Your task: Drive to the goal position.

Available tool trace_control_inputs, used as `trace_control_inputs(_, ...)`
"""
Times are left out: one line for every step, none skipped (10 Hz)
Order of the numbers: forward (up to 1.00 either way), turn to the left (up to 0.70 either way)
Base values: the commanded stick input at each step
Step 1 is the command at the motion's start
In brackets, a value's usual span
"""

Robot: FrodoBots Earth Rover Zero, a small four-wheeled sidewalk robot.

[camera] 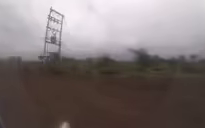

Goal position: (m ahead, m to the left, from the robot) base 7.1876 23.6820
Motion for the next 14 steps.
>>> trace_control_inputs(0.70,0.35)
trace_control_inputs(0.70,0.35)
trace_control_inputs(0.70,0.35)
trace_control_inputs(0.70,0.35)
trace_control_inputs(0.70,0.28)
trace_control_inputs(0.70,0.16)
trace_control_inputs(0.70,0.03)
trace_control_inputs(0.70,0.00)
trace_control_inputs(0.70,0.00)
trace_control_inputs(0.70,0.00)
trace_control_inputs(0.70,0.00)
trace_control_inputs(0.70,0.00)
trace_control_inputs(0.70,0.00)
trace_control_inputs(0.70,0.11)
